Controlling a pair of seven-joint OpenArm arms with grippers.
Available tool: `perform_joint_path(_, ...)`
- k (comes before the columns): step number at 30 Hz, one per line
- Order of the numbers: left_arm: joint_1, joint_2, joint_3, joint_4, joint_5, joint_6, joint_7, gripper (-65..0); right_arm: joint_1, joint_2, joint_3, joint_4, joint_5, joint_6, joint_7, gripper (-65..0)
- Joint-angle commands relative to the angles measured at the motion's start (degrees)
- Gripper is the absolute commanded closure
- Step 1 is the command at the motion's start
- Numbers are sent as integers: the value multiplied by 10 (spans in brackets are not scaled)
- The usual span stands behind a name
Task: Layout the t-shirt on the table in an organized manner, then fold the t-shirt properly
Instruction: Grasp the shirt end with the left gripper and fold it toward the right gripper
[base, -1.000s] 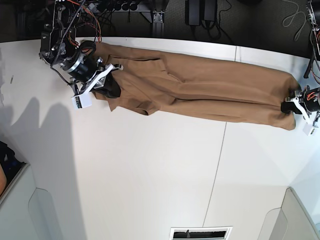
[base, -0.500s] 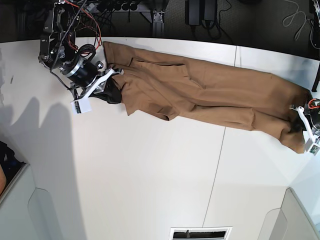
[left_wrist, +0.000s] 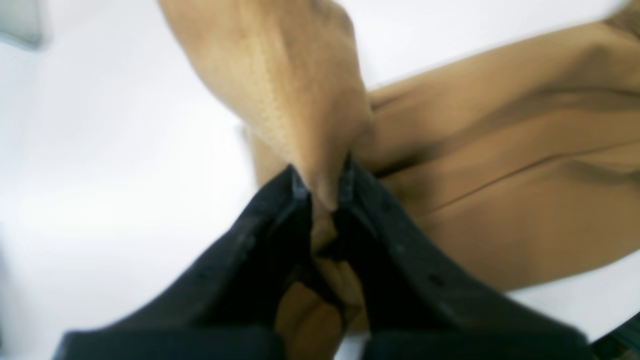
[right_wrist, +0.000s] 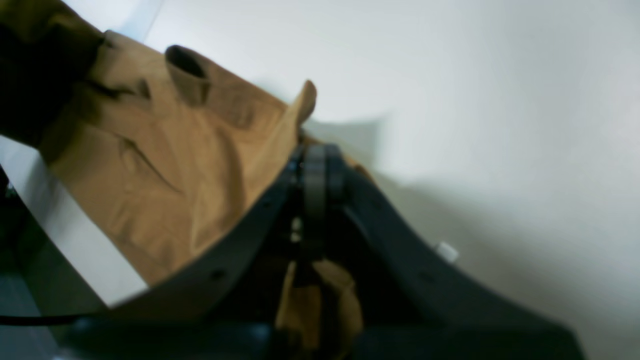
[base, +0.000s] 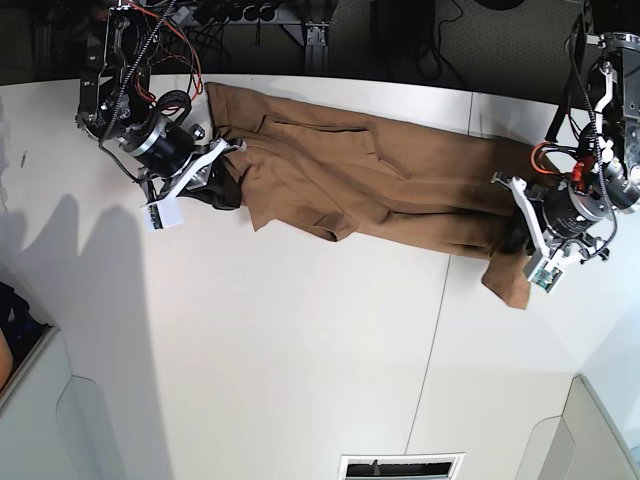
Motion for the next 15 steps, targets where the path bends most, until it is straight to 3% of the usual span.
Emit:
perform_joint_path(1, -7, 5, 8, 8, -5, 0, -15, 0, 6, 1, 1, 11, 9, 2, 13, 0)
perform_joint_path(6, -6, 53, 71, 7, 22, 0, -16, -1, 6, 1, 1, 11, 9, 2, 16, 0)
perform_joint_path(9, -6, 81, 89, -2, 41, 0, -20, -143, 6, 1, 1, 11, 9, 2, 17, 0)
perform_joint_path(15, -6, 108, 90, -9, 22, 0, -14, -305, 6, 1, 1, 11, 9, 2, 18, 0)
